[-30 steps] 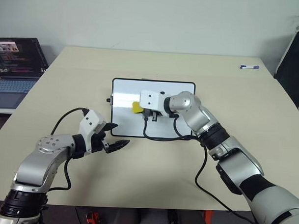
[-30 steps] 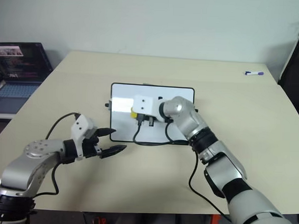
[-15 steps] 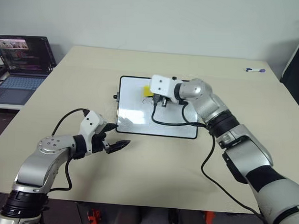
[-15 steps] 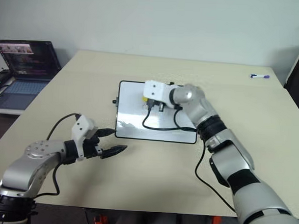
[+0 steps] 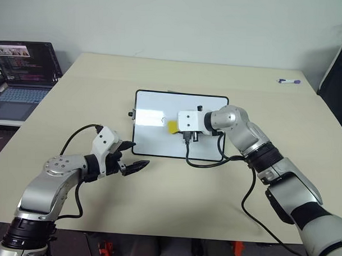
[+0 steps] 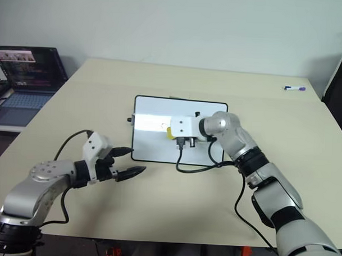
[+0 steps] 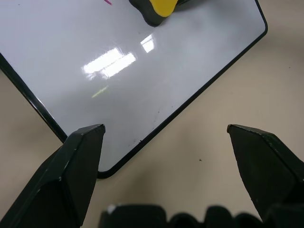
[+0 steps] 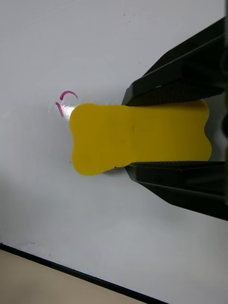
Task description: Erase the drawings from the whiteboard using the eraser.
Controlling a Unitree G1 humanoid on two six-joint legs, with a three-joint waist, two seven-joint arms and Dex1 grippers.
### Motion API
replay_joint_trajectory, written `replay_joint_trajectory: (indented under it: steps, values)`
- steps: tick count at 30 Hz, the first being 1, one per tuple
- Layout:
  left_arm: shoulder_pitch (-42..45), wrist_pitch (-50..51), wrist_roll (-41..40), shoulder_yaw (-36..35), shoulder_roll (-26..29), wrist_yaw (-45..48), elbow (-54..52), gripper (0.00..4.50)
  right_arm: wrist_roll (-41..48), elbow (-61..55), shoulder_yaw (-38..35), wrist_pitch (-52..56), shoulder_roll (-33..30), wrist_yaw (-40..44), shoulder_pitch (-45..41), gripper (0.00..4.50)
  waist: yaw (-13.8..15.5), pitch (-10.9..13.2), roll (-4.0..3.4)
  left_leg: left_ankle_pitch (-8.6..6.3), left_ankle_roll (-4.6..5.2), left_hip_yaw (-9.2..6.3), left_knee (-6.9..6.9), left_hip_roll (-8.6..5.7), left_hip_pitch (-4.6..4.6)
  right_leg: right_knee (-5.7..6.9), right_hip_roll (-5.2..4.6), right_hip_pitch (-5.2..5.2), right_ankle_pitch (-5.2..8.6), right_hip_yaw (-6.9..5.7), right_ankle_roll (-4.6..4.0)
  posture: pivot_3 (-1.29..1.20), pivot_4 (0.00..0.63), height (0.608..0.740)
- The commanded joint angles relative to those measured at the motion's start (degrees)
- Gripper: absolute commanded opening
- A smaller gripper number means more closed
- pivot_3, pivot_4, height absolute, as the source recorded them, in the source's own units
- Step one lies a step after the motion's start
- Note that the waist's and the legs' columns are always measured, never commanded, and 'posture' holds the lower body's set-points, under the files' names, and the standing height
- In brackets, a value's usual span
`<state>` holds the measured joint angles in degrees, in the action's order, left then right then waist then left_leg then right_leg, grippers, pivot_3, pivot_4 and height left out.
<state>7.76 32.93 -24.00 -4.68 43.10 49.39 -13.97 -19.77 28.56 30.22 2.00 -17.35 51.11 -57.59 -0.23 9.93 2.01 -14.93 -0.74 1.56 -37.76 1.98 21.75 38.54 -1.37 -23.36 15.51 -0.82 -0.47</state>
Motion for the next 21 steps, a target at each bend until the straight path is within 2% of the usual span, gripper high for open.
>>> replay_joint_trajectory:
  steps: [1,5,8,17,21]
  values:
    - [0.2,-0.9,-0.1,-0.8,0.4,0.1,-2.1,4.50,-1.5,3.6,-1.4,3.6,2.1,-4.3,-0.7,1.18,-0.2,0.0,0.03,0.00,0.00,0.03,0.00,0.02,0.04,0.01,0.00,0.00,0.00,-0.01,0.00,0.00,0.150,0.740]
    - [0.2,-0.9,-0.1,-0.8,0.4,0.1,-2.0,4.50,0.8,3.8,-3.5,7.0,5.5,-5.0,-1.6,1.18,-0.5,0.1,-0.08,0.01,0.01,0.28,0.02,0.16,0.15,0.09,0.00,-0.04,-0.06,-0.04,-0.02,0.00,0.150,0.740]
    - [0.1,-0.9,-0.1,-0.8,0.3,0.0,-2.2,4.50,3.1,3.9,-6.2,13.6,8.2,-5.4,-1.7,1.18,-0.8,0.1,-0.07,0.01,0.01,0.36,0.29,0.21,0.17,0.10,0.04,-0.19,-0.24,-0.05,-0.25,0.00,0.150,0.740]
    - [0.0,-1.0,0.0,-0.6,0.1,-0.2,-2.3,4.50,1.2,-0.6,1.6,14.1,3.2,7.9,1.5,1.18,-1.1,0.1,-0.05,0.01,0.01,0.36,0.88,0.27,0.14,-0.47,0.12,-0.16,-0.32,-0.20,-0.14,0.00,0.150,0.740]
    - [-0.2,-1.0,-0.1,-0.6,0.0,-0.2,-2.3,4.50,1.0,7.9,-2.4,11.4,6.4,-2.1,-4.5,1.18,-1.3,0.1,-0.07,0.00,-0.01,0.38,0.86,0.28,0.13,-0.50,0.12,-0.14,-0.36,-0.20,-0.08,0.00,0.150,0.740]
